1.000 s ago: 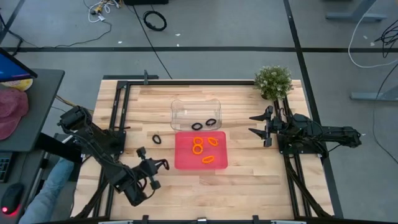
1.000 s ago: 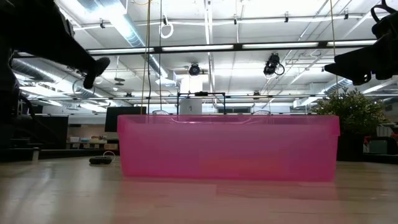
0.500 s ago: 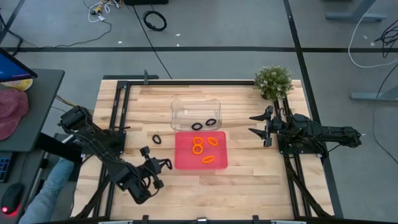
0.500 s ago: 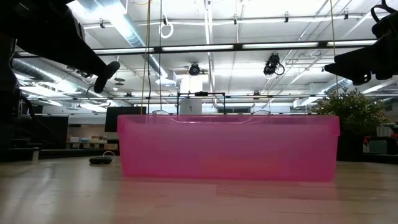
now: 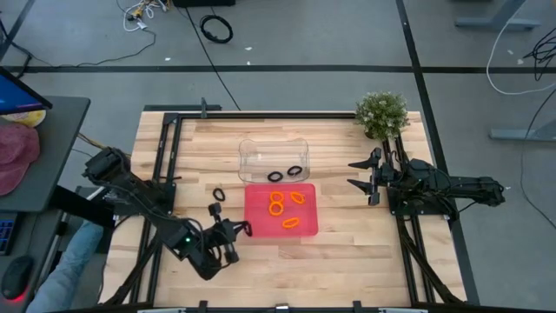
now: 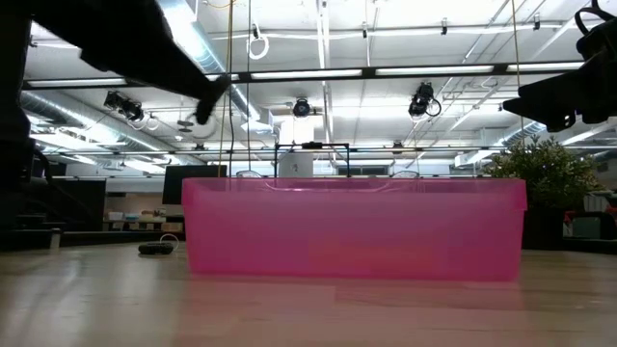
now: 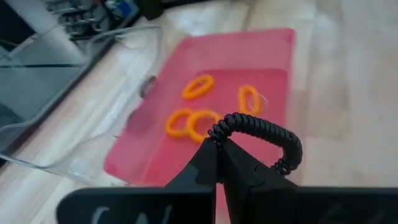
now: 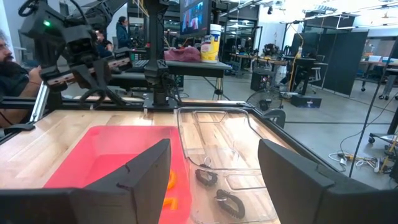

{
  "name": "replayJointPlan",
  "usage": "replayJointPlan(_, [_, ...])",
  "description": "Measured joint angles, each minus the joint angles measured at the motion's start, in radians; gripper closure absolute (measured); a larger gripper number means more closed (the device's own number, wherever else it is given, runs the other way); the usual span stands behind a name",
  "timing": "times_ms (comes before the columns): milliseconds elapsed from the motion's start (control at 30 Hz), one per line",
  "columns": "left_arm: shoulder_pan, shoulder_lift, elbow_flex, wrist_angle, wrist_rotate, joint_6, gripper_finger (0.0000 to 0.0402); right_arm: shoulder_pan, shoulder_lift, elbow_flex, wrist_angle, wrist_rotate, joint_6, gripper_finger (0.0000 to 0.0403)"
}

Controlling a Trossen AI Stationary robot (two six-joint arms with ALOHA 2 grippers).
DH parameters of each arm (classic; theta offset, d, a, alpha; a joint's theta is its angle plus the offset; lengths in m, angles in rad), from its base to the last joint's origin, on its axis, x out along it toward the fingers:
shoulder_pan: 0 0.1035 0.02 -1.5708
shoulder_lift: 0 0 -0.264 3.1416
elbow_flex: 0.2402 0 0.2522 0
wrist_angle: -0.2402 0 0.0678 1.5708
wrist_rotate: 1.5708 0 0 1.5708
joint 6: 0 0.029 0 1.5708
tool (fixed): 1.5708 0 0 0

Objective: Sort spring keychains
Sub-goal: Put the bottom black spring keychain into the transparent bin

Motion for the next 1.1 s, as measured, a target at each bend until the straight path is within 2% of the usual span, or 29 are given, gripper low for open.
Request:
replayJointPlan(400, [0.143, 0.000, 0.000, 0.015, -0.029, 0.018, 0.0395, 0.000, 0.000, 0.000, 0.000, 0.000, 0.000, 0.0156])
replayJointPlan(767, [0.294, 0.000, 0.000, 0.119, -0.013, 0.270, 0.0391, 0.000, 0.000, 0.000, 0.000, 0.000, 0.000, 0.0156])
replayJointPlan(900, [0.382, 0.000, 0.000, 0.195, 0.072, 0.405, 0.0391, 0.000, 0.000, 0.000, 0.000, 0.000, 0.000, 0.0156])
replayJointPlan(1100, [0.516, 0.000, 0.000, 0.291, 0.218, 0.527, 0.0384, 0.000, 0.000, 0.000, 0.000, 0.000, 0.000, 0.0156])
